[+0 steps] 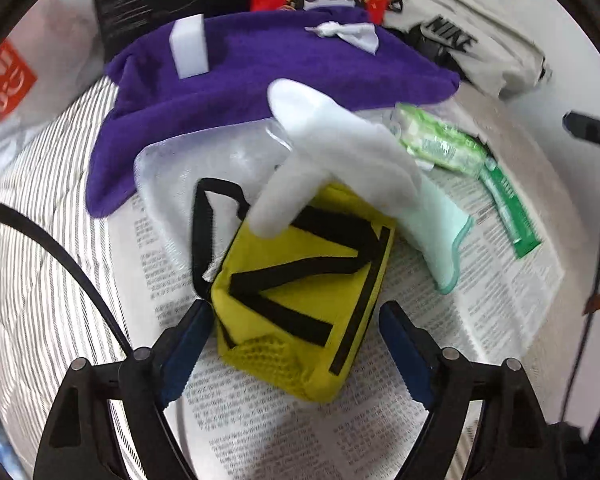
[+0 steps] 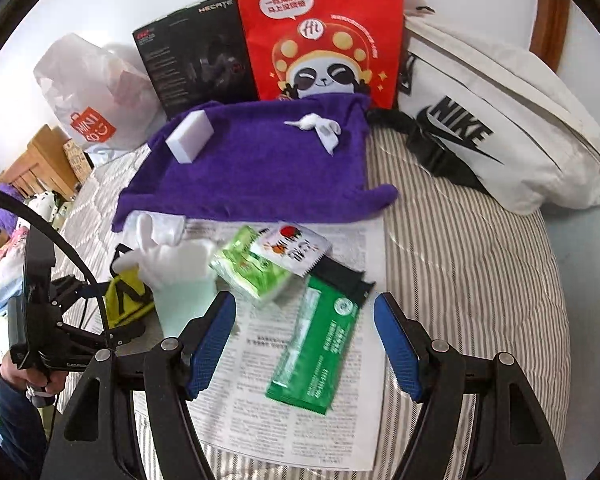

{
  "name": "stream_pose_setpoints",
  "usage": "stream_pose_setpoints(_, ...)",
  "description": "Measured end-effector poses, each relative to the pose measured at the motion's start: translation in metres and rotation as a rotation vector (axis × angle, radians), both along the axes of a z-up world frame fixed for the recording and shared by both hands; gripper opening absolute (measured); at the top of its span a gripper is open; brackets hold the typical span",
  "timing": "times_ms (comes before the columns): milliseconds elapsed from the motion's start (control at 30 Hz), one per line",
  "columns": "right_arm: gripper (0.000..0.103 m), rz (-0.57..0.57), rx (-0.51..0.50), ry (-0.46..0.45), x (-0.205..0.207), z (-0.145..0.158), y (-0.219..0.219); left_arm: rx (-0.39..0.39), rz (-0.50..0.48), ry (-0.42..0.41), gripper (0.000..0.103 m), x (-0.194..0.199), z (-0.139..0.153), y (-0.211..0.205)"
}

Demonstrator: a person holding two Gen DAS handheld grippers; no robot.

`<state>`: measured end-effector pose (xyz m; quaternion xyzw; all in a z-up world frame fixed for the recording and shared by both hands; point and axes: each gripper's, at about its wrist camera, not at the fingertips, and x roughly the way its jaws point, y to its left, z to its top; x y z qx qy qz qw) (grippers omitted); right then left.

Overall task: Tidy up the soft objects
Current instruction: 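Grasp the yellow mesh pouch with the left gripper, then lift the yellow pouch with the left gripper while the right gripper grasps the green wipes packet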

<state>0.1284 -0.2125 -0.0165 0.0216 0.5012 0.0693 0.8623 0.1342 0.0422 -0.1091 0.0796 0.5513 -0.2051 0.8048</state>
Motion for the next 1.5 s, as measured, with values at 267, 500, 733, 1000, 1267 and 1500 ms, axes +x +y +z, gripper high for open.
stream_pose_setpoints(267, 0.071, -0.021, -0.015, 0.045, -0.003, -0.019, -0.006, 0.054, 0.024, -0.049, 0.066, -0.004, 0.005, -0.004)
stream_pose_setpoints(500, 0.071, -0.01, -0.004, 0.063, -0.011, -0.032, -0.005, -0.006, 0.059, -0.005, 0.07, -0.035, 0.006, 0.023)
stream_pose_setpoints(733, 0.071, 0.015, -0.015, 0.099, -0.007, -0.052, 0.003, 0.059, 0.046, -0.036, 0.075, -0.029, 0.0, 0.016)
stream_pose_setpoints(1000, 0.071, -0.005, -0.034, 0.106, -0.001, -0.065, -0.005, 0.028, 0.07, -0.048, 0.057, -0.023, 0.005, 0.021)
stream_pose_setpoints(1267, 0.071, -0.003, -0.057, 0.182, 0.013, -0.091, 0.002, -0.025, 0.153, -0.033, 0.055, -0.025, 0.004, 0.043)
stream_pose_setpoints(1500, 0.071, -0.088, -0.094, 0.137, 0.01, -0.102, 0.014, -0.021, 0.144, -0.026, 0.057, -0.024, 0.003, 0.041)
